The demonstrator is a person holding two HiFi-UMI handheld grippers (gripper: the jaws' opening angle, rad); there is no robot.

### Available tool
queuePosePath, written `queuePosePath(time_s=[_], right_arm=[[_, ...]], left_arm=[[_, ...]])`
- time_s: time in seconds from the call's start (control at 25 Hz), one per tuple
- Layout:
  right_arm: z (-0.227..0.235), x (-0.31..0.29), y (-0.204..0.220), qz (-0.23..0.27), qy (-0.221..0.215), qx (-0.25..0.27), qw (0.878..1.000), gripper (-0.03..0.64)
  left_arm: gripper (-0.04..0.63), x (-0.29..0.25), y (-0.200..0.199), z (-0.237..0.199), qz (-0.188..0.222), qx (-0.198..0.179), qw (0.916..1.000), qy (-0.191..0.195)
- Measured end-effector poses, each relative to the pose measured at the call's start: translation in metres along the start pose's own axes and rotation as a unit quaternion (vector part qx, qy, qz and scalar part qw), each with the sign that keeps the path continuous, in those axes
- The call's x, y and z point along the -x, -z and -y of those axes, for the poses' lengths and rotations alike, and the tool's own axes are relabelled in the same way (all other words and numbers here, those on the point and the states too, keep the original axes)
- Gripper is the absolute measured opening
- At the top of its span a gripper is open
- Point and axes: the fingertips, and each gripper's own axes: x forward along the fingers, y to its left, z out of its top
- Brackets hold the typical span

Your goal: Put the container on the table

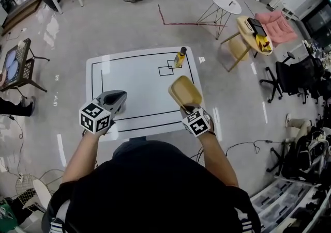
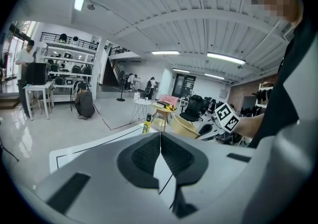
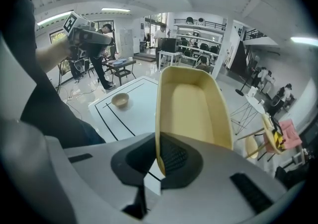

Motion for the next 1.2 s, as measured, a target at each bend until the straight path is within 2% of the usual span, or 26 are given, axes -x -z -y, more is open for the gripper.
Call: queuePosePath(time_s=[1.2], right_arm=[[0.012, -0.047, -0.037, -0.011, -0.029, -0.002, 1.000, 0.009]], left_arm=[[0.008, -0.008, -0.003, -0.054, -0.014, 0.015, 0.9997, -0.011]])
